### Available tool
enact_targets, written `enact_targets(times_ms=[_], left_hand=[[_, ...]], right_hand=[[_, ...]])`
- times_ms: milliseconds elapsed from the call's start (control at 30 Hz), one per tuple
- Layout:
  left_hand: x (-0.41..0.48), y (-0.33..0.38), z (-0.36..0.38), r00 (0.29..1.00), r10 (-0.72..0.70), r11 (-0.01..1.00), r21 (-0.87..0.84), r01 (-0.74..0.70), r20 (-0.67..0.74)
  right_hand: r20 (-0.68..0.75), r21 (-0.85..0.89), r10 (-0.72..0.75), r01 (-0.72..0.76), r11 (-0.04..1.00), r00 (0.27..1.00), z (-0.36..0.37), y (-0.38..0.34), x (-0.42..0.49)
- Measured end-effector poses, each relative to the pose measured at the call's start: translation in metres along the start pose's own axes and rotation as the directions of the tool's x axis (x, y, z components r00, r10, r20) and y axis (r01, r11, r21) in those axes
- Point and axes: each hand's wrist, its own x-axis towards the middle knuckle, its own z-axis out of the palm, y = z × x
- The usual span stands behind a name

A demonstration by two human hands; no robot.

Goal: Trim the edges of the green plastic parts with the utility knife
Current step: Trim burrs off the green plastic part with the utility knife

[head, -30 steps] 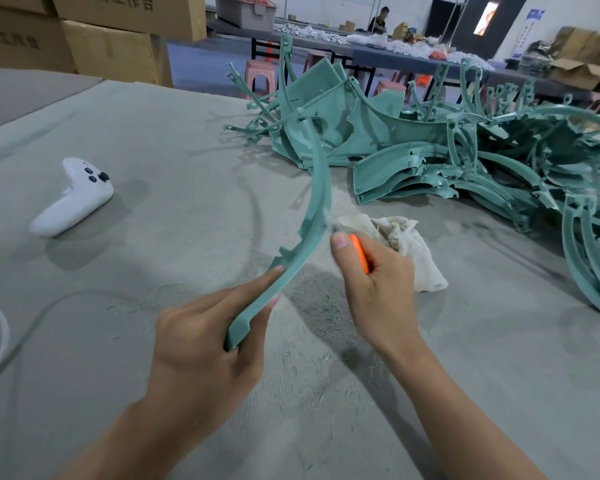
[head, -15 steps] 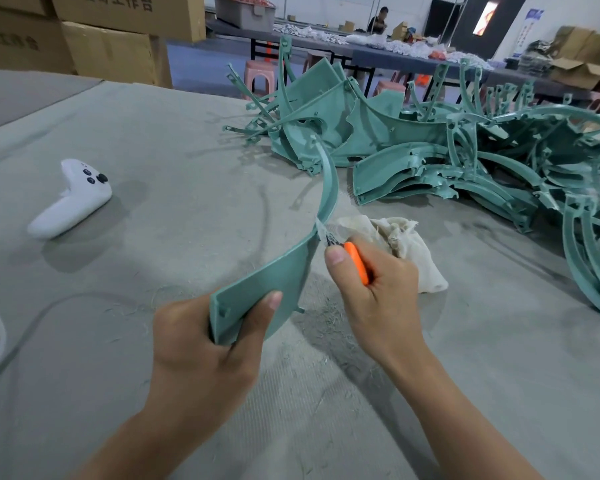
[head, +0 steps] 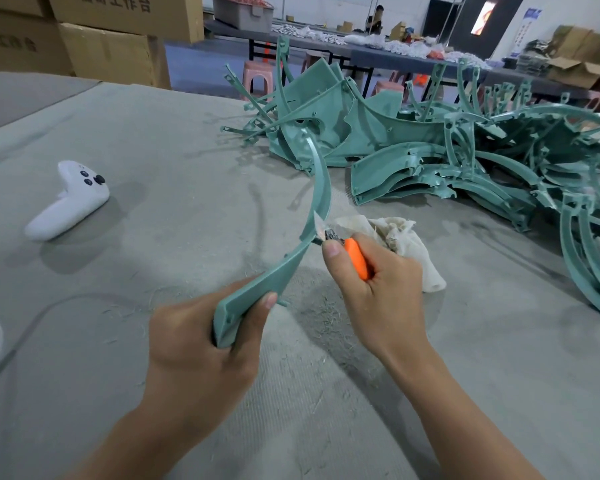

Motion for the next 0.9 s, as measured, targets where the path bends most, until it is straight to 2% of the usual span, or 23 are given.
enact_targets(times_ms=[133, 333, 567, 900], left_hand=[[-0.001, -0.002, -0.003, 0.997, 0.076, 0.996, -0.040, -0.075, 0.021], [0.001, -0.005, -0.003, 0.993, 0.112, 0.993, -0.040, -0.110, 0.044], [0.001, -0.009, -0.004, 0.972, 0.236, 0.972, -0.001, -0.236, 0.016], [0.003, -0.011, -0.005, 0.969, 0.245, 0.969, 0.012, -0.245, 0.023]], right_hand=[[0.012, 0.014, 0.017, -0.017, 1.000, 1.000, -0.004, 0.005, 0.004], [0.066, 0.076, -0.007, 0.002, 0.997, 0.998, -0.008, 0.009, 0.004], [0.055, 0.041, 0.016, -0.018, 0.999, 0.998, -0.010, 0.013, 0.007], [0.109, 0.073, 0.021, -0.029, 0.997, 0.994, -0.008, 0.009, 0.004]])
